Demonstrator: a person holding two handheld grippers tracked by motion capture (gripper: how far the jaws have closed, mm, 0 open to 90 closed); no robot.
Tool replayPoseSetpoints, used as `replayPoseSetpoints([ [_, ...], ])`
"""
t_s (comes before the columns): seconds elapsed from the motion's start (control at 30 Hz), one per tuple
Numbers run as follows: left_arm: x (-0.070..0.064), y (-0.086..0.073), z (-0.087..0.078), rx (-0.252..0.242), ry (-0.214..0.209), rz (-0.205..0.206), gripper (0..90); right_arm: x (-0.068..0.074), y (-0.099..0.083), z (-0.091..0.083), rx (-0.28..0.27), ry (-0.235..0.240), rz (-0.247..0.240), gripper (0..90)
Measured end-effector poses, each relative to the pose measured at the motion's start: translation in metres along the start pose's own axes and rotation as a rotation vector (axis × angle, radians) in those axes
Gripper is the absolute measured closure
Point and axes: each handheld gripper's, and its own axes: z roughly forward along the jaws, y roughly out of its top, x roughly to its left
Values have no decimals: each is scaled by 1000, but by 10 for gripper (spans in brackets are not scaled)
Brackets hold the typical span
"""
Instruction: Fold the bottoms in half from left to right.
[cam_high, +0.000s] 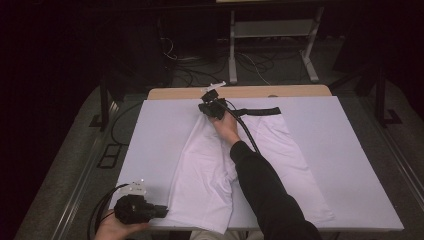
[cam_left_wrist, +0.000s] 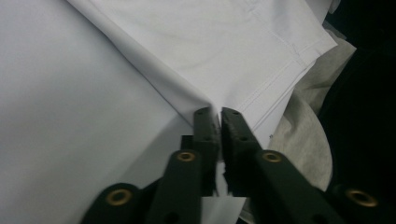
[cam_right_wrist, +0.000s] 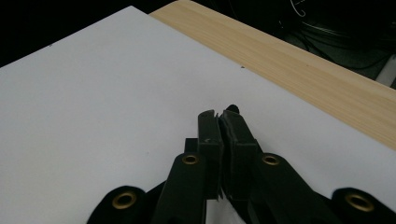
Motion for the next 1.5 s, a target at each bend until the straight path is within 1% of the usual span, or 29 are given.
replayPoseSetpoints([
  [0.03, 1, 0, 0, -1, -5, -2, 866, 0, 0, 0, 0, 1, 1, 852],
  [0.1, 2, 1, 0, 2, -12, -2, 876, -1, -1, -1, 0, 3, 6, 852],
  [0.2, 1, 1, 0, 3, -8, 0, 883, -1, -1, -3, -8, 6, 9, 852],
  [0.3, -1, 4, 0, 13, -5, 19, 883, -2, -1, -4, -13, 11, 12, 852],
  [0.5, -1, 11, -1, -1, -13, 39, 883, -2, 0, -7, -18, 13, 9, 852],
  [0.6, -2, 15, -2, -17, -17, 50, 883, -2, -1, -9, -21, 15, 4, 852],
  [0.67, -4, 18, -4, -27, -18, 60, 883, -3, 0, -11, -22, 13, 2, 852],
  [0.73, -7, 21, -5, -34, -27, 64, 883, -5, 1, -13, -24, 12, 0, 852],
  [0.77, -8, 23, -6, -36, -29, 75, 883, -6, 1, -14, -26, 11, 1, 852],
  [0.8, -11, 26, -6, -44, -35, 82, 883, -7, 2, -15, -28, 12, 3, 852],
  [0.9, -16, 33, -5, -76, -74, 93, 883, -9, 3, -19, -27, 12, 12, 852],
  [1.0, -20, 40, -2, -86, -104, 104, 883, -12, 4, -22, -21, 10, 19, 852],
  [1.03, -21, 42, -1, -88, -112, 114, 883, -12, 4, -24, -22, 7, 17, 852],
  [1.23, -30, 54, 6, -81, -154, 162, 883, -20, 7, -35, -30, 0, 23, 852],
  [1.33, -33, 59, 11, -81, -179, 176, 883, -25, 8, -40, -28, 5, 38, 852],
  [1.5, -40, 68, 21, -77, -219, 203, 883, -35, 9, -50, -31, 1, 48, 852],
])
